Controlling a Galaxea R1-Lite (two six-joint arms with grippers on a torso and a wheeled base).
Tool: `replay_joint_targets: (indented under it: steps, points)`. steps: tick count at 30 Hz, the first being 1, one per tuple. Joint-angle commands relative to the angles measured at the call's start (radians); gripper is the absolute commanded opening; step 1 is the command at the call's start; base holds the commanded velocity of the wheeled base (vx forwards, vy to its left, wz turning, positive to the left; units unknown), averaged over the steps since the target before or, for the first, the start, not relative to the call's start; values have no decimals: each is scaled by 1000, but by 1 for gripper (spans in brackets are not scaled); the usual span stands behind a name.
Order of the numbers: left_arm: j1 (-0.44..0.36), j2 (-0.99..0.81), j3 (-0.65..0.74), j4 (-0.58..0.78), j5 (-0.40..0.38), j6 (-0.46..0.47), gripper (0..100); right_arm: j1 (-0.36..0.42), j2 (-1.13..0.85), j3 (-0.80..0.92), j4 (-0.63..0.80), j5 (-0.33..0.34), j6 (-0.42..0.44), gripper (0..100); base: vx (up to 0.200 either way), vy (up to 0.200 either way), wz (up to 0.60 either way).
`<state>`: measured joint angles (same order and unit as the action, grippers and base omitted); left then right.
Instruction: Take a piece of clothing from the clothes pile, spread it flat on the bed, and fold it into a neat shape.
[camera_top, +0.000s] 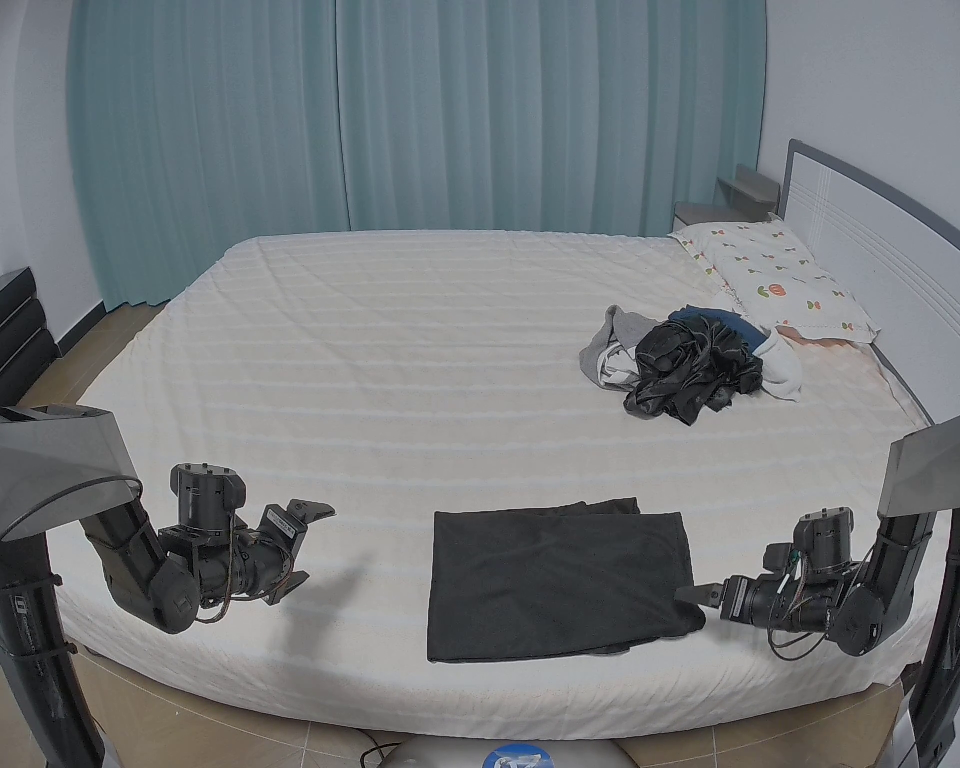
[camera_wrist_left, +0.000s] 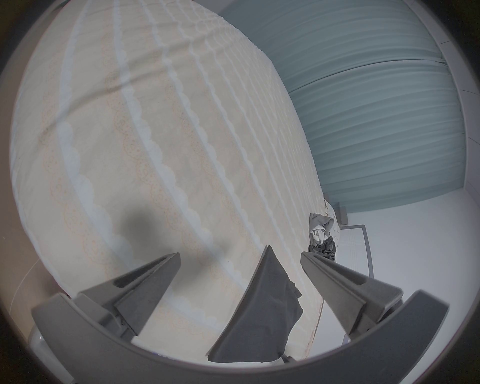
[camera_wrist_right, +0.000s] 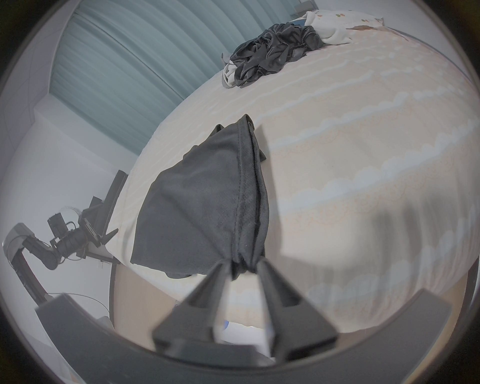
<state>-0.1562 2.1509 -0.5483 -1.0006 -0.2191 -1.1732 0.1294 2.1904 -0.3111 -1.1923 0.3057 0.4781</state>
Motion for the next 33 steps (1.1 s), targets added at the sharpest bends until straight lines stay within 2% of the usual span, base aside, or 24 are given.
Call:
replay_joint_targets:
  steps: [1, 7, 11, 14, 15, 25, 29, 33]
  points:
    - [-2, 1, 1, -1, 0, 0, 100, 1, 38, -141, 19, -11, 76, 100, 0, 0, 0]
    - [-3, 1, 1, 0, 1, 0, 100, 9, 158, -319, 51, -56, 91, 100, 0, 0, 0]
    - [-3, 1, 2, -1, 1, 0, 100, 9, 216, -401, 53, -59, 96, 100, 0, 0, 0]
    - [-3, 1, 1, 0, 1, 0, 100, 10, 256, -464, 53, -60, 136, 100, 0, 0, 0]
    - [-3, 1, 1, -1, 1, 0, 100, 10, 262, -476, 51, -60, 145, 0, 0, 0, 0]
    - [-3, 1, 2, -1, 3, 0, 100, 1, 279, -513, 46, -63, 174, 0, 0, 0, 0]
    - [-5, 1, 4, -1, 3, 1, 100, -1, 275, -514, 23, -65, 229, 0, 0, 0, 0]
    - [-6, 1, 2, -1, 3, 0, 100, -4, 273, -503, -9, -66, 238, 0, 0, 0, 0]
